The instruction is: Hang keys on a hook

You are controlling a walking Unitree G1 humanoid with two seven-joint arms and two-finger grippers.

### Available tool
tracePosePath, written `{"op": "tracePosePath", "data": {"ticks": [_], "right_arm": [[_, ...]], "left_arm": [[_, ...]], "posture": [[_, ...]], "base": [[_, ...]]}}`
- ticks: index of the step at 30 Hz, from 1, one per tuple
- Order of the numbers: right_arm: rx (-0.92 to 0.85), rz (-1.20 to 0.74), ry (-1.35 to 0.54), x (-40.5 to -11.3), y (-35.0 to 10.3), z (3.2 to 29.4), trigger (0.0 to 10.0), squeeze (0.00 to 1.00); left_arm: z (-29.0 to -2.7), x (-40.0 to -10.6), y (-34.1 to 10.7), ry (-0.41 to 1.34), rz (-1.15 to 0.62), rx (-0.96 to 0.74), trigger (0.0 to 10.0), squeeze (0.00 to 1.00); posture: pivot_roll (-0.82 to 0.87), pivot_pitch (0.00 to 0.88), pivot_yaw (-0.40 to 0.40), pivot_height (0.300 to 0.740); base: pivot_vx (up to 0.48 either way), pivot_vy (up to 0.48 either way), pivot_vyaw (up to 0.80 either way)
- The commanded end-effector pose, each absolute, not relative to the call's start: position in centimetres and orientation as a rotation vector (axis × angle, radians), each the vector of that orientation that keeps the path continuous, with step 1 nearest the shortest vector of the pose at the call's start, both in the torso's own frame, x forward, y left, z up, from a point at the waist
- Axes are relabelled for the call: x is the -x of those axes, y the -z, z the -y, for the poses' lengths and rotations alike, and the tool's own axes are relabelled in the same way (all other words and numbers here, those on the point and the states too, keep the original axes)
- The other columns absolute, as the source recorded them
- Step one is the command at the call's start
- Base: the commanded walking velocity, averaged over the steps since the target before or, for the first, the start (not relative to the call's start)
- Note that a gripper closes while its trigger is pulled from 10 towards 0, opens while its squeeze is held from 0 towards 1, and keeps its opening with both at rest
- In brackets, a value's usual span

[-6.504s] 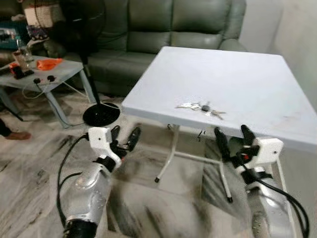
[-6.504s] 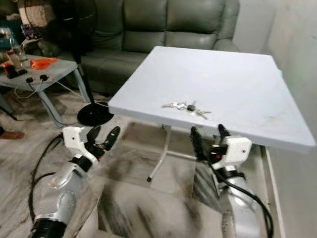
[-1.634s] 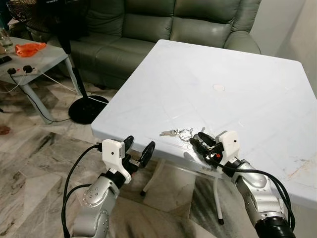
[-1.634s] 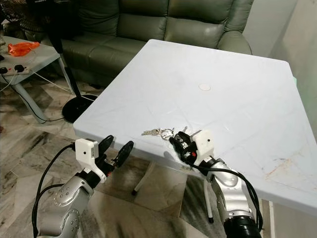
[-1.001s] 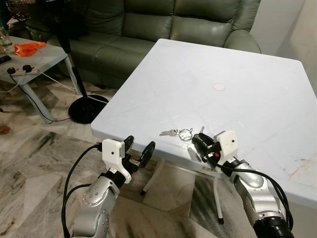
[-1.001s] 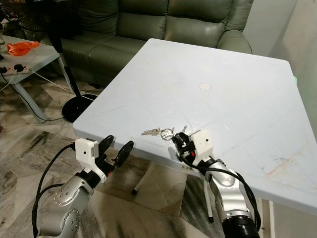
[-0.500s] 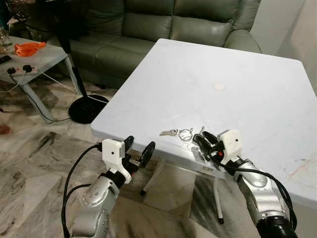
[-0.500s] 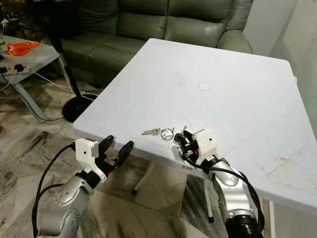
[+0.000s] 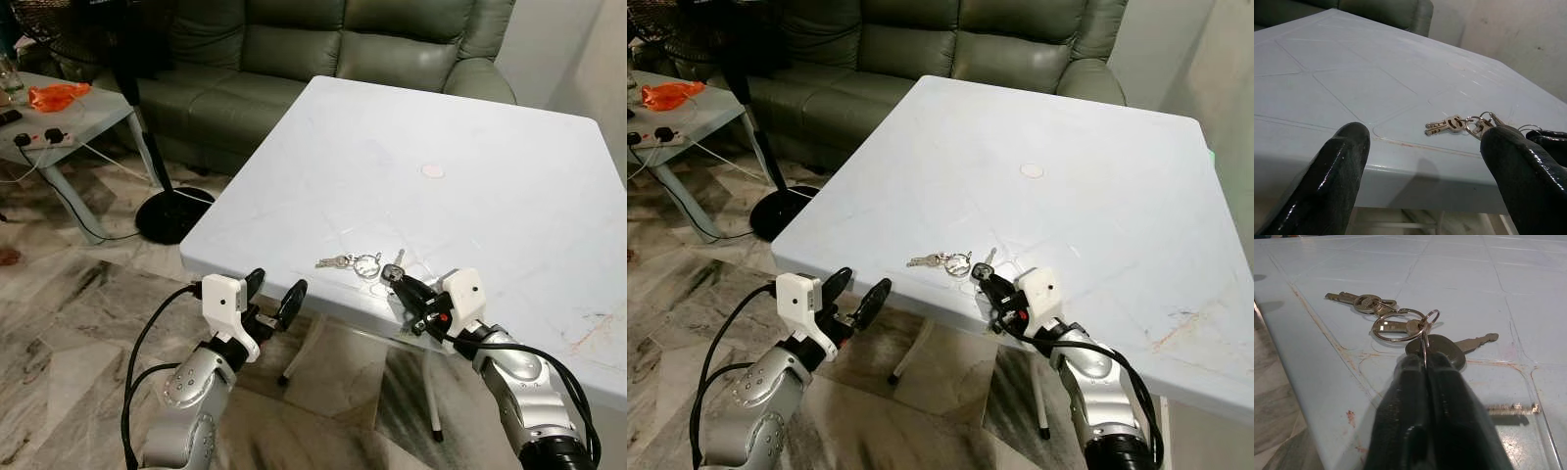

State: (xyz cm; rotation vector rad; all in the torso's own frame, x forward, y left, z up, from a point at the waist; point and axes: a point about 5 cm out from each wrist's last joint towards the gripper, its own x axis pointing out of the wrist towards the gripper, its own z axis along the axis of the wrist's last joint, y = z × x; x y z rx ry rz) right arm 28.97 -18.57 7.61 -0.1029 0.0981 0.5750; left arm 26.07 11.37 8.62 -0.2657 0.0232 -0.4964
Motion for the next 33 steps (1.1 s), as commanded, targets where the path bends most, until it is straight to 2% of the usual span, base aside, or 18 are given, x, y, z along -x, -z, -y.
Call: {"op": "tracePosePath", "data": {"ticks": [1, 13, 30, 33], "right_arm": [[0.099, -0.069, -0.574, -29.1, -8.2, 18.7, 0.0, 0.00], [0.088, -0.024, -0.550, -29.5, -8.8, 18.6, 0.0, 0.00], [-0.190, 0.202, -0.397, -30.6, -11.8, 17.1, 0.0, 0.00], [-0.288, 0.229, -0.364, -31.0, -12.7, 17.0, 0.0, 0.00]], "left_arm": [[-11.5, -26.1, -9.0, 0.495, -0.016, 0.260, 10.0, 0.00], [-11.5, -26.1, -9.0, 0.488, -0.014, 0.259, 10.0, 0.00], [-11.2, -27.5, -9.6, 0.479, 0.017, 0.271, 10.0, 0.00], [-11.1, -27.8, -9.8, 0.479, 0.027, 0.271, 10.0, 0.00]], "posture": [[-0.01, 0.063, -0.011, 0.740], [-0.01, 0.065, -0.012, 0.740], [-0.02, 0.036, -0.013, 0.740], [-0.02, 0.019, -0.013, 0.740]], "base": [[0.000, 0.000, 0.00], [0.000, 0.000, 0.00], [0.000, 0.000, 0.00], [0.000, 0.000, 0.00]]}}
